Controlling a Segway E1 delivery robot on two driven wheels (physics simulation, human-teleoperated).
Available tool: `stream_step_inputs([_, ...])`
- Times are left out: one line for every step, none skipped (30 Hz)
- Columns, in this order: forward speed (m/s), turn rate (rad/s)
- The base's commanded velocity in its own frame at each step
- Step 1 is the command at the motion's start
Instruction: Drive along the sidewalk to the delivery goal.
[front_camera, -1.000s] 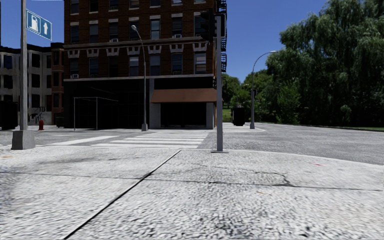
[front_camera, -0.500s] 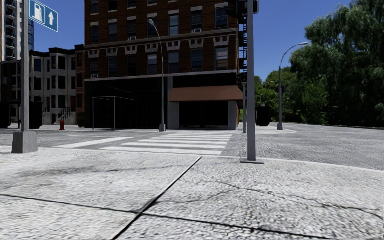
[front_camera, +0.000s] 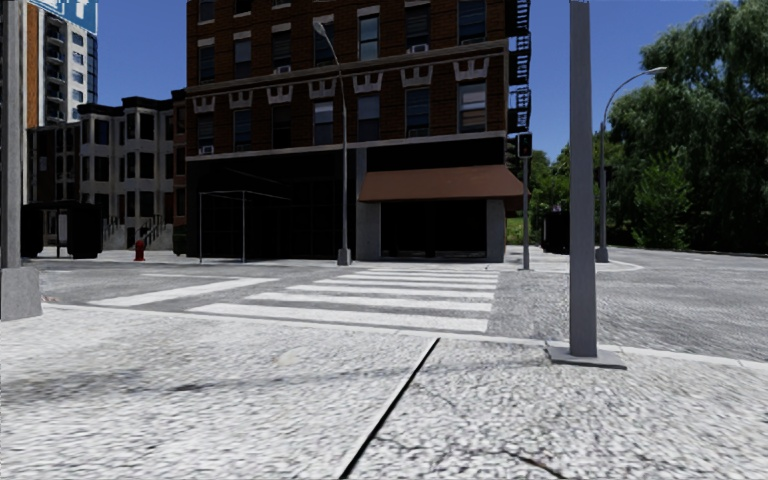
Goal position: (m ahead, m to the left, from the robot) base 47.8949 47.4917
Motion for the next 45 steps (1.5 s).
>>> stream_step_inputs([2.00, 0.00])
stream_step_inputs([2.00, 0.00])
stream_step_inputs([2.00, 0.00])
stream_step_inputs([2.00, 0.00])
stream_step_inputs([2.00, 0.00])
stream_step_inputs([2.00, 0.00])
stream_step_inputs([2.00, 0.00])
stream_step_inputs([2.00, 0.00])
stream_step_inputs([2.00, 0.00])
stream_step_inputs([2.00, 0.00])
stream_step_inputs([2.00, 0.00])
stream_step_inputs([2.00, 0.00])
stream_step_inputs([2.00, 0.00])
stream_step_inputs([2.00, 0.00])
stream_step_inputs([2.00, 0.00])
stream_step_inputs([2.00, 0.00])
stream_step_inputs([2.00, 0.00])
stream_step_inputs([2.00, 0.00])
stream_step_inputs([2.00, 0.00])
stream_step_inputs([2.00, 0.00])
stream_step_inputs([1.90, 0.00])
stream_step_inputs([1.71, 0.00])
stream_step_inputs([1.64, 0.00])
stream_step_inputs([1.64, 0.00])
stream_step_inputs([1.63, 0.00])
stream_step_inputs([1.62, 0.00])
stream_step_inputs([1.62, 0.00])
stream_step_inputs([1.62, 0.00])
stream_step_inputs([1.59, 0.00])
stream_step_inputs([1.56, 0.00])
stream_step_inputs([1.55, 0.00])
stream_step_inputs([1.55, 0.00])
stream_step_inputs([1.55, 0.00])
stream_step_inputs([1.55, 0.00])
stream_step_inputs([1.55, 0.00])
stream_step_inputs([1.55, 0.00])
stream_step_inputs([1.55, 0.00])
stream_step_inputs([1.55, -0.06])
stream_step_inputs([1.55, -0.06])
stream_step_inputs([1.55, -0.14])
stream_step_inputs([1.55, -0.18])
stream_step_inputs([1.55, -0.19])
stream_step_inputs([1.55, -0.20])
stream_step_inputs([1.55, -0.20])
stream_step_inputs([1.55, -0.20])
